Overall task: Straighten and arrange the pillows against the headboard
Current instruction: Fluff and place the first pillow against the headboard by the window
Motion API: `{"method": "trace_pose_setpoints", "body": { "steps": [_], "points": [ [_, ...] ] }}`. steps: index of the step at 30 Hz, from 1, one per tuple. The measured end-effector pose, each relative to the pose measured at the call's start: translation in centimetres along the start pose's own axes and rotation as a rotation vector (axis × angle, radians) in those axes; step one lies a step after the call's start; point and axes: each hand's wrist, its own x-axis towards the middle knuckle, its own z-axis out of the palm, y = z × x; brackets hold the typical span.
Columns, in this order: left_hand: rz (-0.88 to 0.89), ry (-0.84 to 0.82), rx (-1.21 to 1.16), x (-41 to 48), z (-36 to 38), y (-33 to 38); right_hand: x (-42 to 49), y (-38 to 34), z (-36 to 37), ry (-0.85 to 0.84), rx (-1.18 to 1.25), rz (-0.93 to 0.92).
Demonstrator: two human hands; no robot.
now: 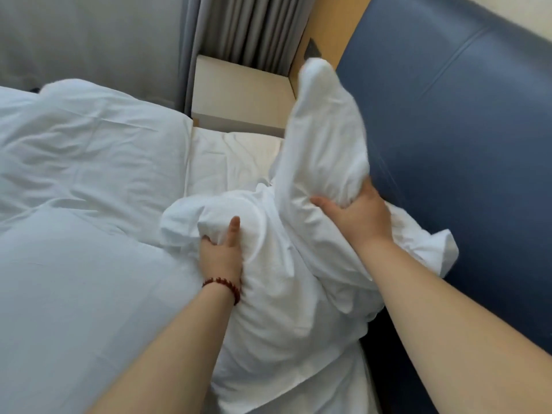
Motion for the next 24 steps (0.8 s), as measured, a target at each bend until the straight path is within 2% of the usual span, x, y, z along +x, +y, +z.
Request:
{"method": "trace_pose_setpoints", "body": {
  "steps": [3,6,10,12,14,18,21,24],
  "points": [
    [0.057,-0.078,-0.010,0.7,0.9,1.7,1.3,0.7,-1.4,0.064,0.188,0.081],
    [0.113,-0.089,-0.023,1.5,2.4,3.7,3.5,0.0,-3.1,0.148,0.276,0.035],
    [0.300,-0.112,0.027,7.3,5.6,10.5,9.6,-2.4,-3.7,0.241,0.358,0.006],
    [0.346,-0.125,0.147,11.1,6.8,13.5,12.5,-3.3,-3.1,0.243,0.381,0.025],
    [0.296,-0.115,0.290,15.4,7.3,14.8,14.9,-3.0,-1.1,0.204,0.329,0.066],
    [0.094,-0.078,0.494,21.3,6.2,13.2,17.3,-0.2,3.2,0.080,0.079,0.186],
    [0.005,-0.078,0.501,23.5,5.7,11.7,18.5,1.2,4.0,0.091,0.007,0.275],
    [-0.038,-0.159,0.492,24.5,5.5,11.4,18.9,1.1,4.4,0.055,0.028,0.331]
  ]
}}
